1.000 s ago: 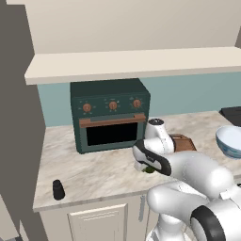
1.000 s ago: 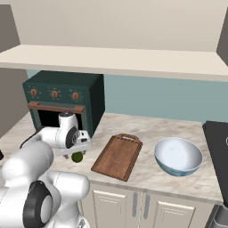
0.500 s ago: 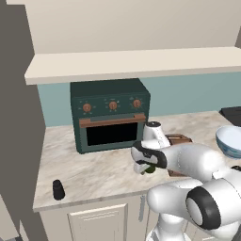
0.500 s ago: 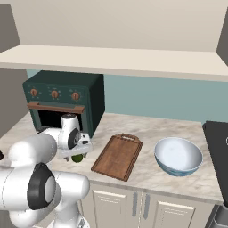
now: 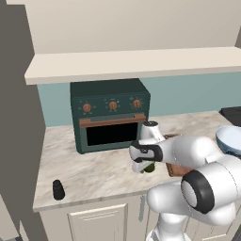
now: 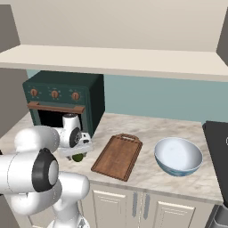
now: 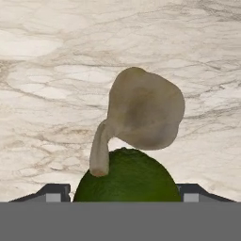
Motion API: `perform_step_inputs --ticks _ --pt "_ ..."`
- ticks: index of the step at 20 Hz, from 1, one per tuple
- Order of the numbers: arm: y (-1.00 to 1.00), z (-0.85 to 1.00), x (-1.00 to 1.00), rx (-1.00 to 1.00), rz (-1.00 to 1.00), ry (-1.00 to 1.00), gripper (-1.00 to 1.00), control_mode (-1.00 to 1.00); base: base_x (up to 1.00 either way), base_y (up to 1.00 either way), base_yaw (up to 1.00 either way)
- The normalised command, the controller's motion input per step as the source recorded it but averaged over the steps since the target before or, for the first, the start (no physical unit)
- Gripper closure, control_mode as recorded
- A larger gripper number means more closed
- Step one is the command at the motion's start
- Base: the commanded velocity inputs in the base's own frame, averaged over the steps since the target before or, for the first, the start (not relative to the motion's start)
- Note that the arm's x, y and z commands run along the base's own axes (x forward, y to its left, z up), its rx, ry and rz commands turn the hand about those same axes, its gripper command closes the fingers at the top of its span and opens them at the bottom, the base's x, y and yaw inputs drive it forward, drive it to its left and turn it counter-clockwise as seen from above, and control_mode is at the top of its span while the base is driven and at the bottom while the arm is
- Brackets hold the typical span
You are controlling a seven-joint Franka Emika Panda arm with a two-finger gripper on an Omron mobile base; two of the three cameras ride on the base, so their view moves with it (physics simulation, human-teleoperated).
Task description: Open the cabinet. Place the bowl and condiment on the counter. Then place the lime and garlic on the cutting board.
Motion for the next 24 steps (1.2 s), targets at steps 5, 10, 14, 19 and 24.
perform_step_inputs --ticks 5,10,14,19,24 --pt "-0.03 -0.28 -0.01 -0.01 0.02 0.00 1.00 -1.00 0.00 0.00 0.00" --pt "-0.23 -0.12 -0.14 0.00 0.02 0.00 1.00 -1.00 0.00 0.00 0.00" --pt "-0.34 0.39 -0.02 0.06 0.00 -0.06 1.00 -1.00 0.00 0.00 0.00" --pt "-0.40 0.51 -0.10 0.06 0.00 -0.03 1.00 -1.00 0.00 0.00 0.00" --pt "-0.41 0.55 -0.04 0.07 0.00 -0.01 1.00 -1.00 0.00 0.00 0.00"
